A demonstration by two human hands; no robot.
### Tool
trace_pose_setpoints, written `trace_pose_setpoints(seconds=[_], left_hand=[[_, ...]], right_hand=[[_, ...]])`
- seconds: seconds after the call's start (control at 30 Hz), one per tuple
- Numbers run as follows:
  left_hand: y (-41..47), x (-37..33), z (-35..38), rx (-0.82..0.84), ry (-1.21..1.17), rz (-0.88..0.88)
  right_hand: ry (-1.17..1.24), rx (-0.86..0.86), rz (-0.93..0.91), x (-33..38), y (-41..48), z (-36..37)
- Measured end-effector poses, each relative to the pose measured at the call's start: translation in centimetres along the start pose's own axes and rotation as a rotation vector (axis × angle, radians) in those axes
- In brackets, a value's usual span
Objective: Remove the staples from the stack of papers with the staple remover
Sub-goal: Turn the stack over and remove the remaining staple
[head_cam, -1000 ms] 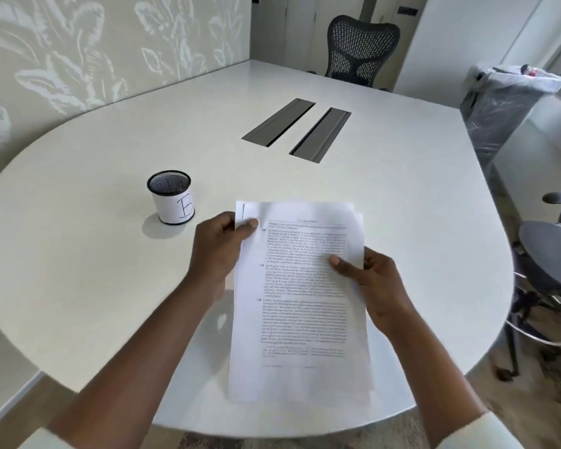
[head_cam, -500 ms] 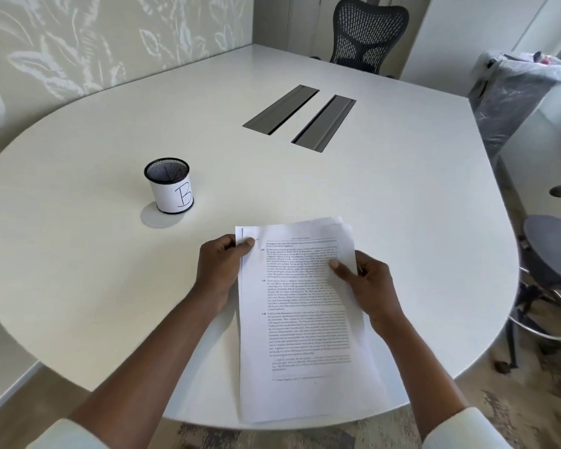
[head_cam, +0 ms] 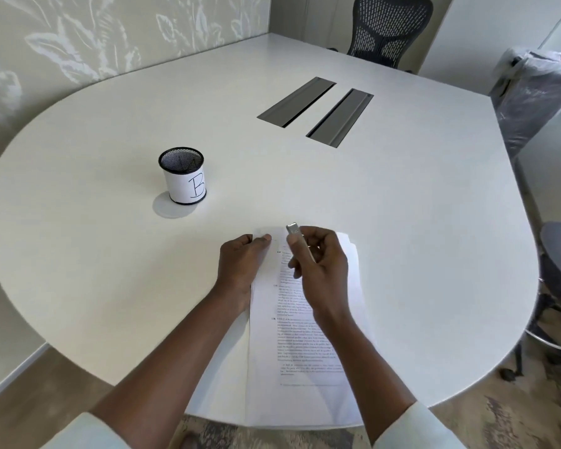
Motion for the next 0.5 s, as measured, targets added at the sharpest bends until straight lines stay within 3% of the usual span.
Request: trace_pose_setpoints(seconds=[0.5], left_hand=[[-0.3,0.5,-0.4,-0.098,-0.005,0.075]], right_hand=[[-0.073,-0.045,0.042,-3.5,0.1,1.0]])
Point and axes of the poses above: each hand's wrist, its own y-axis towards the middle knuckle, its own z-axis out of the palm, x = y × z, the point moved 6 cm from there along y, towards the middle knuckle, and after that the axes turned 4 degrees about z, right-handed, at the moved point
